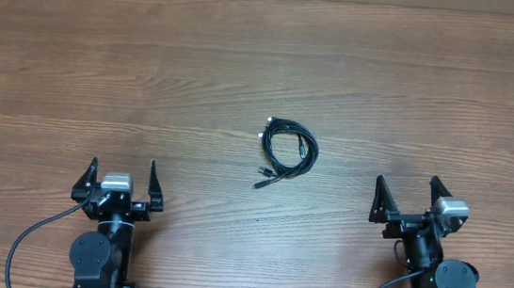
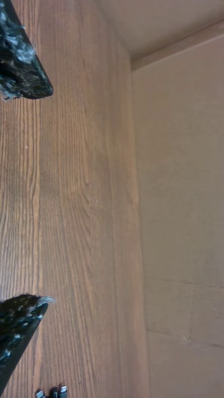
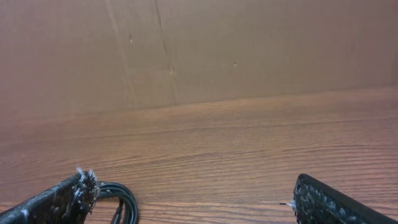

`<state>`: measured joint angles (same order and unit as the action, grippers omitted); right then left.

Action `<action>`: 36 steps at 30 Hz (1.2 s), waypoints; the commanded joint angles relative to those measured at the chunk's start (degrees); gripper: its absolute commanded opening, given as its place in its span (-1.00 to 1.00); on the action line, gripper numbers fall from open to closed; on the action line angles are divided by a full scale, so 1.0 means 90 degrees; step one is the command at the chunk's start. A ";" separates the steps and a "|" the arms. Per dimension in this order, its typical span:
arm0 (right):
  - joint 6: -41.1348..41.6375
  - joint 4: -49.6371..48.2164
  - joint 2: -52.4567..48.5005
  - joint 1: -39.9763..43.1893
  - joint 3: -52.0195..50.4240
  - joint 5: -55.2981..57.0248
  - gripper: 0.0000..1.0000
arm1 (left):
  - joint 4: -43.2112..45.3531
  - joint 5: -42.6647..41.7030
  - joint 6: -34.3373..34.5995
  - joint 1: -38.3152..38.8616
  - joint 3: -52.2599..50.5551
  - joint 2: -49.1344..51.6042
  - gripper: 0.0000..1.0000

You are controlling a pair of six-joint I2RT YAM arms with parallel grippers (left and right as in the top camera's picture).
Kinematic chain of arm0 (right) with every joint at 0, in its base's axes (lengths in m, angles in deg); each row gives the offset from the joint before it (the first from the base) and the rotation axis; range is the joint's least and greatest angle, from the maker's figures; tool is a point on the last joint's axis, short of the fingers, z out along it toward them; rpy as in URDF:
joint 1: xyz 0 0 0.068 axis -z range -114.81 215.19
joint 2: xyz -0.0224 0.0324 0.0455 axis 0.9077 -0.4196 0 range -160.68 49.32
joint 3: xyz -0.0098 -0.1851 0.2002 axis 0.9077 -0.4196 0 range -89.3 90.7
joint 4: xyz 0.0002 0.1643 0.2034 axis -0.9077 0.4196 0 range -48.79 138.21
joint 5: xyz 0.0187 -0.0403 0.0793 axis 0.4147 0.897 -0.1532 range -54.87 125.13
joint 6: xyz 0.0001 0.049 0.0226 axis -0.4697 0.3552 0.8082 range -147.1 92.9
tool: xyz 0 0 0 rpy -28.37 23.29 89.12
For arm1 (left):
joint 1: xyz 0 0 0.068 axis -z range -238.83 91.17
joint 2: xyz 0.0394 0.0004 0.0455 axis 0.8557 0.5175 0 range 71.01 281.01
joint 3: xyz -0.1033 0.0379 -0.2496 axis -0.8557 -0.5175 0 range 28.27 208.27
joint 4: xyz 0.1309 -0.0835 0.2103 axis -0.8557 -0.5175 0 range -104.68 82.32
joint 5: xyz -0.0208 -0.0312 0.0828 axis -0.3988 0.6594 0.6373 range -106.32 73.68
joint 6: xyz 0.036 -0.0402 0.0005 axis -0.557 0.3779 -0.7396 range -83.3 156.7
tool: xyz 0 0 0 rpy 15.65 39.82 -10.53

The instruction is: Untangle cables

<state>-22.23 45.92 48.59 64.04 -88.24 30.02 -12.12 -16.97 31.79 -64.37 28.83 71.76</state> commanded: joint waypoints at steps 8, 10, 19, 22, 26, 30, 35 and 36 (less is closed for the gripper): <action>-0.0049 -0.0034 0.0063 0.0017 -0.0066 0.0039 1.00 | 0.0000 -0.0046 -0.0126 0.0034 -0.0029 -0.0051 0.99; -0.0049 -0.0034 0.0063 0.0017 -0.0066 0.0039 1.00 | 0.0000 -0.0046 -0.0126 0.0034 -0.0029 -0.0051 0.99; -0.0049 -0.0034 0.0063 0.0017 -0.0066 0.0039 1.00 | 0.0000 -0.0046 -0.0126 0.0034 -0.0029 -0.0051 0.99; -0.0049 -0.0034 0.0063 0.0017 -0.0066 0.0039 1.00 | 0.0000 -0.0046 -0.0126 0.0034 -0.0029 -0.0051 0.99; -0.0049 -0.0034 0.0063 0.0017 -0.0066 0.0039 1.00 | 0.0000 -0.0044 -0.0126 0.0034 -0.0029 -0.0051 0.99; -0.0049 -0.0036 0.0063 0.0017 -0.0066 0.0036 1.00 | 0.0000 -0.0046 -0.0126 0.0034 -0.0029 -0.0051 0.99; -0.0049 -0.0036 0.0063 0.0017 -0.0066 0.0039 1.00 | 0.0119 -0.0046 -0.0129 0.0034 -0.0029 -0.0053 0.99; -0.0049 -0.0034 0.0063 0.0017 -0.0066 0.0039 1.00 | 0.0177 -0.0046 -0.0129 0.0034 -0.0029 -0.0051 0.99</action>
<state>-22.23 45.90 48.59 64.04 -88.24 30.05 -11.80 -16.97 31.77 -64.37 28.83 71.76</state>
